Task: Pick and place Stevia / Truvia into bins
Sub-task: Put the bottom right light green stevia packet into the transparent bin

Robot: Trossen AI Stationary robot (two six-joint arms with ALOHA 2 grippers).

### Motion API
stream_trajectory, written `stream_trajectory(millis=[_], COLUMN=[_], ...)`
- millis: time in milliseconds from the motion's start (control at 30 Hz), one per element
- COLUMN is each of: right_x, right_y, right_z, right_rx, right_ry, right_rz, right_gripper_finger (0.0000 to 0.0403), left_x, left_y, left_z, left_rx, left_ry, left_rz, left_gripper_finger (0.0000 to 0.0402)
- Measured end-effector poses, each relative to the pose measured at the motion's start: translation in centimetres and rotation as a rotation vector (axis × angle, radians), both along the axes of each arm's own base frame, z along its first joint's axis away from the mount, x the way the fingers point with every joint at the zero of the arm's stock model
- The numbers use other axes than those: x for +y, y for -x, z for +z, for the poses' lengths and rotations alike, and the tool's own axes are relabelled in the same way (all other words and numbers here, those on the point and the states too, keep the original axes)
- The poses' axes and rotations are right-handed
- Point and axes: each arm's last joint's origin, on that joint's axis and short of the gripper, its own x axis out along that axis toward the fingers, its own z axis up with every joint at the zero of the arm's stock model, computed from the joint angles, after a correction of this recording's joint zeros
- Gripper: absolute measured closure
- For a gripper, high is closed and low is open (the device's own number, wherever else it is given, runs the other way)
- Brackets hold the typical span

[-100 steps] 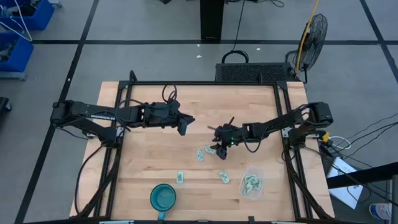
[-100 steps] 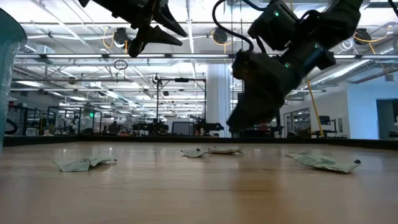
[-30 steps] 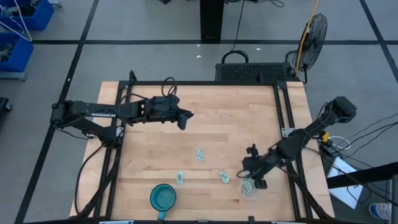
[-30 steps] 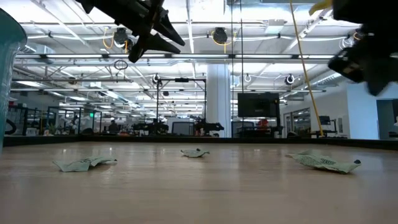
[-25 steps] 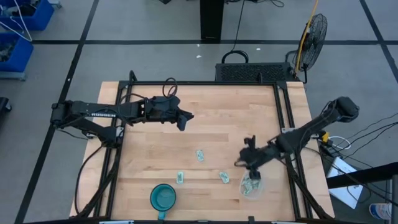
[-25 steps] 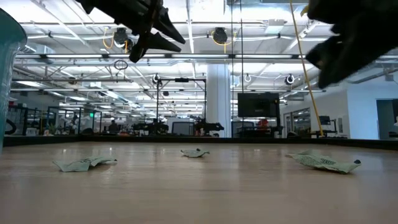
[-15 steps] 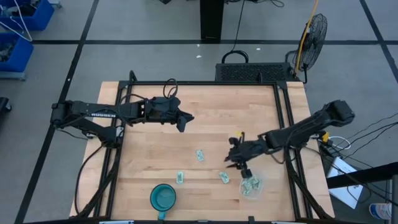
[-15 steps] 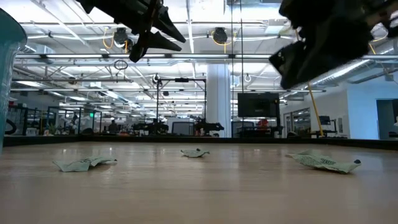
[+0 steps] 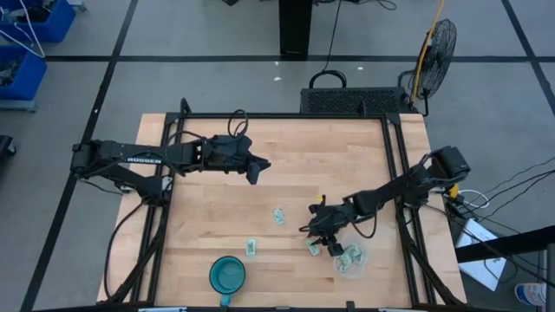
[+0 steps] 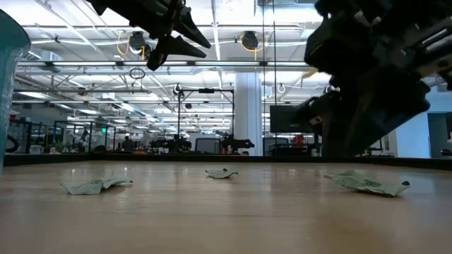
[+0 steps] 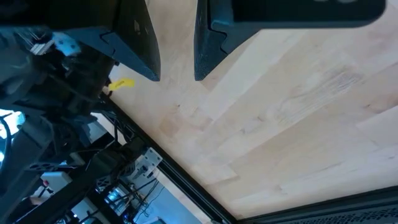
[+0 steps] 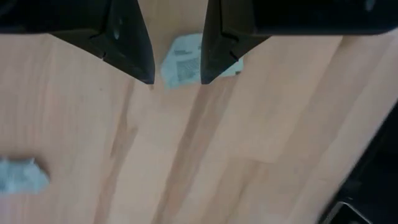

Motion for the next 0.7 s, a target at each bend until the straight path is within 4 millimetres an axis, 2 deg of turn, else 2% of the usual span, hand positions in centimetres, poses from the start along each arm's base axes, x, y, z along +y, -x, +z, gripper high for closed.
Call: stream_trajectory(millis=[200, 433, 700], right_x=[0.1, 0.3, 0.2], right_y=[-0.2, -0.1, 1.5], right_z=[-1.3, -1.4, -2.7], right_rx=[0.067, 0.067, 0.108], right_ry=[-0.029, -0.029, -0.017], right_rz=[-0.054, -0.048, -0.068], right_gripper_finger=[0.0277, 0.0277, 0.0277], left_x=[0.0, 0.0, 0.0], left_y=[0.0, 0.0, 0.0], left_z=[0.0, 0.0, 0.0], left_rx=[0.000, 0.007, 0.009], left_ry=[0.000, -0.041, -0.050], left_rz=[0.000, -0.021, -0.025], left_gripper_finger=[0.0300, 0.0300, 0.0300])
